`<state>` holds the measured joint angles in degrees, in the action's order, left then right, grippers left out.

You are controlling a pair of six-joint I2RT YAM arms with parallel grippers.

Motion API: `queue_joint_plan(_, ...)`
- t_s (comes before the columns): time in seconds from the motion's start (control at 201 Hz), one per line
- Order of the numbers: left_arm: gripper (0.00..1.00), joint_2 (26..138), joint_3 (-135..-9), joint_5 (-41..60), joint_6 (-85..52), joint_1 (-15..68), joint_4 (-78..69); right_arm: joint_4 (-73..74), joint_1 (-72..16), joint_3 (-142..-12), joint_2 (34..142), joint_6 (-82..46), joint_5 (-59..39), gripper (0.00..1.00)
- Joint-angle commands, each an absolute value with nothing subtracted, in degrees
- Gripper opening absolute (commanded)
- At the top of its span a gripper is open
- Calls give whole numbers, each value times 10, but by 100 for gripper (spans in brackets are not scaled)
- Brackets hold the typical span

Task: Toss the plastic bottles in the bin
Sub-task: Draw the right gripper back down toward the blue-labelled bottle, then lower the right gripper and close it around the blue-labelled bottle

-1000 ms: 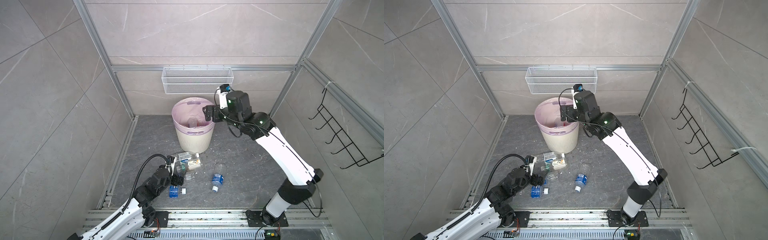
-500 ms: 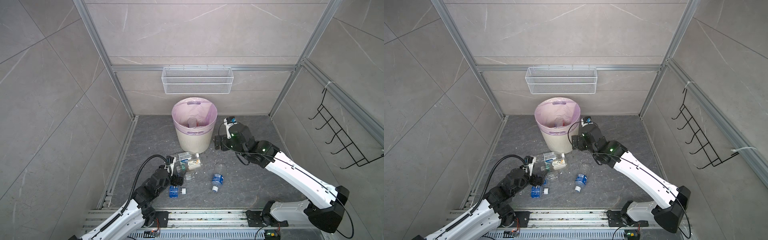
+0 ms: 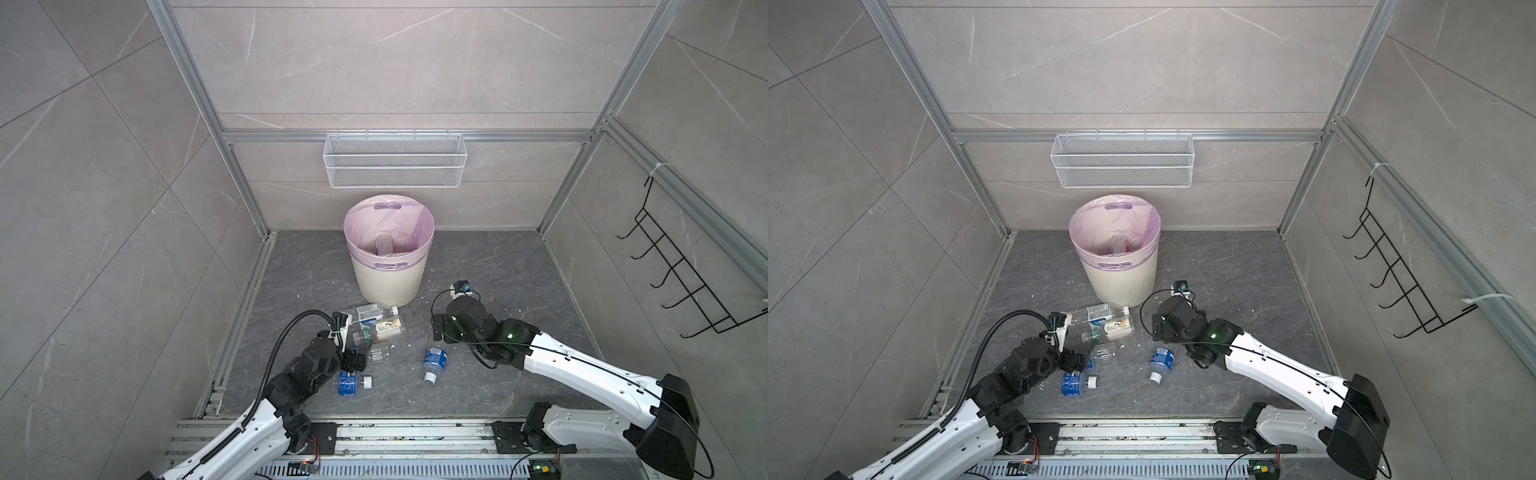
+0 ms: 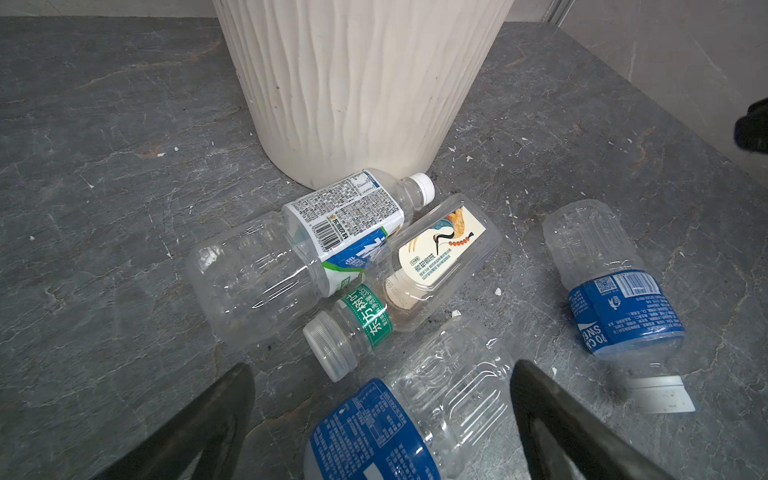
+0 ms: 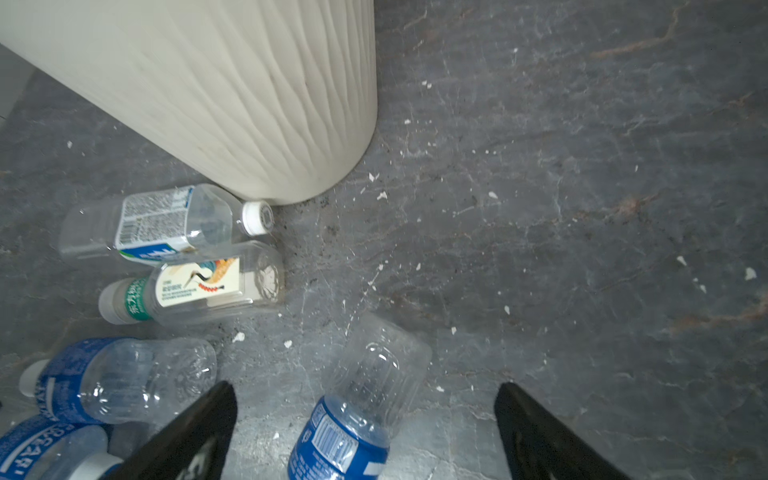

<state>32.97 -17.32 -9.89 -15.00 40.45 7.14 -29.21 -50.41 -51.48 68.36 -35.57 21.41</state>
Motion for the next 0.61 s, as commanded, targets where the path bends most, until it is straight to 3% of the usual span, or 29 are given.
queue_joint_plan(0.0, 98, 324, -173, -94, -156, 400, 43, -267, -516, -495, 682, -400, 227, 99)
queue_joint_plan(0.602, 97, 324, -172, -89, -156, 397, 42, -195, -552, -413, 764, -501, 198, 91)
